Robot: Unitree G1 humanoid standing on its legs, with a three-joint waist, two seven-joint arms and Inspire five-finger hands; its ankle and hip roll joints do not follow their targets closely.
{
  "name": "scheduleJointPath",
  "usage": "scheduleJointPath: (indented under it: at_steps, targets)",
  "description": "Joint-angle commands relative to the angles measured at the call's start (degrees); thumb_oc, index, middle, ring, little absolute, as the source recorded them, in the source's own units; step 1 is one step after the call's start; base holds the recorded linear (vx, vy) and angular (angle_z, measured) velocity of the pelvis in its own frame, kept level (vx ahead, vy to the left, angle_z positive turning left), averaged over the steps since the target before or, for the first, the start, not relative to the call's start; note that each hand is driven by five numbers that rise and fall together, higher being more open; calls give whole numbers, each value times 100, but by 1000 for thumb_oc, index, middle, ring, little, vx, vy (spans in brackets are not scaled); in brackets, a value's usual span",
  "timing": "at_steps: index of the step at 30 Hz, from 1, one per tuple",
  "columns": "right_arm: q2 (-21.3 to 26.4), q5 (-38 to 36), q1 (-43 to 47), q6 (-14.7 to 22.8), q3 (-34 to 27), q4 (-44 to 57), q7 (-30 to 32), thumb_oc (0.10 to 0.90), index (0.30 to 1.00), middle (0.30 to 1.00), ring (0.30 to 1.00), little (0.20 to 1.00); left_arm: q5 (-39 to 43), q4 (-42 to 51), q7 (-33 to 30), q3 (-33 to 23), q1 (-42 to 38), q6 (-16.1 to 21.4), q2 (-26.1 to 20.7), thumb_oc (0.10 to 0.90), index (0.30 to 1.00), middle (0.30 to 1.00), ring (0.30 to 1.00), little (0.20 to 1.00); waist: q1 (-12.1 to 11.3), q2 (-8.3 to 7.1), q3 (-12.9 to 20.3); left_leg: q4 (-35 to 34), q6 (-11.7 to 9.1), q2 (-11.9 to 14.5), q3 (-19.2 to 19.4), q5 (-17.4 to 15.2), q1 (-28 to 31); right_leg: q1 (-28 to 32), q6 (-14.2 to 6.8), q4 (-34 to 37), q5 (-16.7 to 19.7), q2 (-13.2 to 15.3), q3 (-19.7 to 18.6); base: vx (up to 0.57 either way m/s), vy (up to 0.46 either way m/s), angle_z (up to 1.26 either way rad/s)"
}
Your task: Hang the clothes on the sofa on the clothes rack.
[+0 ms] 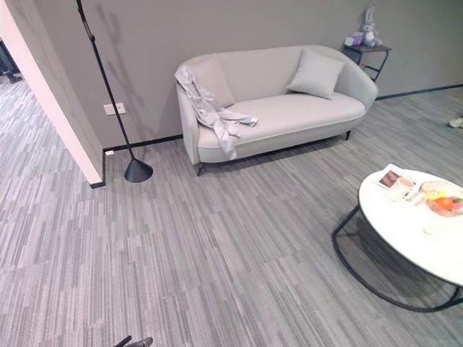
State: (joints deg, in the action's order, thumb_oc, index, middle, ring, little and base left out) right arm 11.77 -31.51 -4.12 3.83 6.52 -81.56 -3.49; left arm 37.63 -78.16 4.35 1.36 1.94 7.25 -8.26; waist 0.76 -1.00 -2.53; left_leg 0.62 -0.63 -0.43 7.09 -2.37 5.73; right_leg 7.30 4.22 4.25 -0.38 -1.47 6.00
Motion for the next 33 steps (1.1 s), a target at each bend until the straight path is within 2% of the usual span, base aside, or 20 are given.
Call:
scheduleJointPath:
  at_steps: [1, 6, 8, 10, 11, 12, 13, 14, 16, 18, 20, 22, 24, 25, 26, 28, 29, 30, 31, 33]
  targets:
    - [-59, 461, 59, 17, 37, -220, -29, 800, 900, 900, 900, 900, -289, -304, 51, -86, -74, 208, 186, 800, 900, 900, 900, 900, -65, -83, 193, -516, -233, 370, -76, 427, 56, -2, -743, 75, 130, 390, 215, 50, 55, 2]
    - [1, 745, 107, -21, 129, -189, -56, 800, 900, 900, 900, 900, -367, -305, 35, -110, -101, 213, 124, 800, 900, 900, 900, 900, -47, -107, 188, -488, -163, 302, -50, 302, 97, 27, -790, 75, 155, 458, 160, 36, 85, -1]
    - [154, 1422, 296, -46, 426, -98, -13, 800, 900, 900, 900, 900, -527, -233, -2, -26, -245, 211, -1, 800, 900, 900, 900, 900, 19, -110, 20, -347, -30, 254, 8, 181, 7, -334, -788, -574, 24, 548, 122, -82, 185, -18]
    - [205, 1567, 443, -49, 500, 1, -47, 800, 900, 900, 900, 900, -641, -168, 2, 57, -350, 225, -62, 800, 900, 900, 900, 900, 54, -77, -124, -281, 142, 148, 43, 73, -28, -900, -973, -1588, -19, 650, 95, -85, 238, -45]
    - [158, 1531, 419, -58, 467, 18, -61, 800, 900, 900, 900, 900, -703, -171, -15, 58, -368, 241, -52, 800, 900, 900, 900, 900, 116, -59, -304, -354, 277, 26, 113, 17, 159, -1470, -1311, -2655, 626, 843, 70, -36, 251, -30]
    - [135, 1370, 419, -52, 392, 29, -65, 800, 900, 900, 900, 900, -707, -169, -25, 57, -399, 233, -52, 800, 900, 900, 900, 900, 166, -7, -412, -417, 323, 14, 148, 21, 242, -1718, -1409, -3110, 898, 892, 76, 7, 253, -24]
    - [92, 1130, 361, -52, 240, 29, -78, 800, 900, 900, 900, 900, -721, -184, -22, 48, -399, 232, -41, 800, 900, 900, 900, 900, 193, 68, -447, -468, 332, 37, 154, -2, 315, -1908, -1483, -3414, 999, 941, 169, 160, 165, -8]
    - [6, 731, 251, -31, 24, 37, -120, 800, 900, 900, 900, 900, -689, -243, -10, 36, -360, 229, -4, 800, 900, 900, 900, 900, 220, 110, -412, -550, 314, 27, 181, -92, 477, -2133, -1503, -3487, 1035, 1294, 453, 262, 76, -11]
    - [-11, 544, 187, -36, -97, 18, -128, 800, 900, 900, 900, 900, -675, -260, 2, 24, -339, 222, 5, 800, 900, 900, 900, 900, 256, 120, -377, -562, 259, 41, 162, -162, 529, -2145, -1467, -3143, 963, 1448, 587, 249, -58, 21]
    - [-4, 340, 121, -61, -328, -115, -51, 800, 900, 900, 900, 900, -625, -322, -6, -23, -357, 215, 4, 800, 900, 900, 900, 900, 335, 52, -342, -562, 48, 110, 27, -362, 644, -1983, -1392, -1355, 918, 1611, 631, 366, -230, 28]
    - [-62, 405, 52, -141, -376, -226, -107, 800, 900, 900, 900, 900, -632, -389, -73, -73, -461, 255, -63, 800, 900, 900, 900, 900, 518, -55, -342, -562, -224, 333, -100, -672, 1114, -2266, -1645, -102, 1451, 1738, 196, 714, -417, -4]
    - [-86, 637, -81, -143, -286, -241, -103, 800, 900, 900, 900, 900, -709, -378, -95, -95, -418, 290, -97, 800, 900, 900, 900, 900, 491, -155, -227, -562, -344, 443, -239, -838, 1371, -2081, -1652, -83, 1584, 1761, 395, 687, -480, 20]
    - [-15, 848, -1, -132, -126, -219, -47, 800, 900, 900, 900, 900, -592, -319, -121, -111, -377, 289, -47, 800, 900, 900, 900, 900, 487, -48, -112, -562, -516, 944, -263, -396, 1402, -2245, -1516, -538, 1405, 1475, 419, 469, -476, 67]
    - [84, 1040, 106, -77, 62, -162, 30, 800, 900, 900, 900, 900, -413, -281, -141, -145, -397, 291, 2, 800, 900, 900, 900, 900, 432, 93, -54, -230, -643, 1314, -360, 279, 1164, -2247, -1314, -838, 1149, 1199, 532, 461, -581, 60]
    - [132, 1148, 210, -13, 249, -14, 81, 800, 900, 900, 900, 900, -371, -234, -168, -116, -429, 291, 24, 800, 900, 900, 900, 900, 352, 101, -11, 360, -683, 1554, -472, 888, 902, -1990, -1079, -837, 910, 925, 666, 593, -787, 33]
    - [201, 1202, 374, 75, 485, 235, 191, 800, 900, 900, 900, 900, -223, 14, -266, -57, -474, 276, 6, 800, 900, 900, 900, 900, 192, -113, -12, 2001, -622, 2131, -123, 1800, 301, -1171, -558, -469, 435, 450, 873, 651, -910, 20]
    - [265, 1377, 467, 53, 636, 252, 258, 800, 900, 900, 900, 900, -213, 180, -292, -7, -519, 295, -4, 800, 900, 900, 900, 900, 25, -287, -163, 2859, -458, 2205, 75, 1756, -134, -801, -405, -290, 356, 346, 809, 604, -756, -3]
    - [354, 1646, 580, 2, 802, 231, 271, 800, 900, 900, 900, 900, -132, 233, -291, 28, -603, 331, 0, 800, 900, 900, 900, 900, -198, -448, -306, 3310, -291, 1494, -58, 1063, -975, -468, -401, -104, 288, 403, 582, 593, -472, -8]
    - [512, 1667, 1116, -124, 891, 4, 236, 800, 900, 900, 900, 900, -166, 235, -306, 97, -609, 359, -20, 800, 900, 900, 900, 900, -542, -467, -292, 2962, -241, 942, -107, 735, -1540, -194, -467, 23, 204, 393, 538, 510, -182, -19]
    - [295, 1697, 892, 39, 883, -42, 335, 800, 900, 900, 900, 900, 136, 427, -220, 119, -494, 466, 125, 800, 900, 900, 900, 900, -721, -287, -252, 1501, -119, 451, 260, 737, -1817, 54, -566, 66, 27, 312, 506, 638, 21, -142]
